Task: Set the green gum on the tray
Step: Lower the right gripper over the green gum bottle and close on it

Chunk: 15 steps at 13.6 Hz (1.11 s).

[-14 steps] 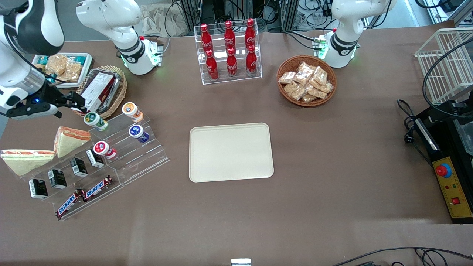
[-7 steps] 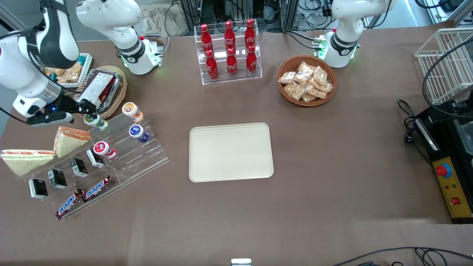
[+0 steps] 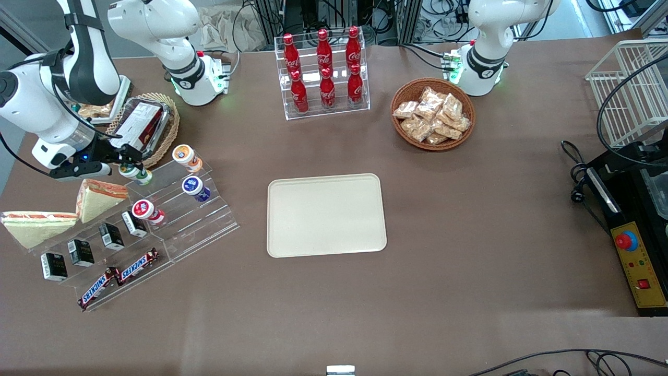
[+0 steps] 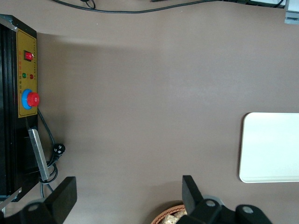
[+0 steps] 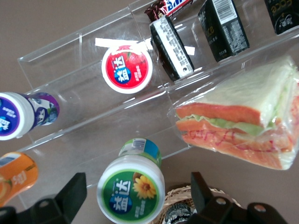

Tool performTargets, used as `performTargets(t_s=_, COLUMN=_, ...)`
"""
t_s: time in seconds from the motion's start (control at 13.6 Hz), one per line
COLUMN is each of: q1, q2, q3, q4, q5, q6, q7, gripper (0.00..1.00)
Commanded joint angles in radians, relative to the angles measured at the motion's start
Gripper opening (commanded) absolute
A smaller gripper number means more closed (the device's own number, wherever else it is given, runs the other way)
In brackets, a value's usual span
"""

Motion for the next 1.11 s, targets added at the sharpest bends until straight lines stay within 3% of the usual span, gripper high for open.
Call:
performTargets(t_s=0.0, q1=-0.007, q2=-0.006, q3=-0.001, q4=-0.031, q5=-0.009, q6=0.04, q7=-0.01, gripper=0.98)
performTargets(t_s=0.3, q1=-0.007, q2=-0.009, q3=-0.001, q4=-0.045, q5=-0.009, q6=0.046, q7=-0.01, gripper=0.9)
performTargets(t_s=0.44, q1=-0.009, q2=-0.006, q3=-0.001, q4=-0.043, q5=-0.009, q6=0.043, q7=-0.01, gripper=0.72)
performTargets(t_s=0.59, q1=-0.009, q2=-0.003, q3=-0.001, q4=-0.035, q5=-0.007, q6=0.043, q7=-0.006, gripper=0.69)
performTargets(t_s=0.81, q1=-0.009, q2=0.007, q3=-0.015, q4=-0.02, q5=-0.006, q6=0.042, q7=0.003, gripper=0.47)
performTargets(t_s=1.03, q1=-0.009, q2=0.017, q3=-0.015, q4=0.018, q5=-0.003, q6=0.026, q7=0.006, gripper=0.4)
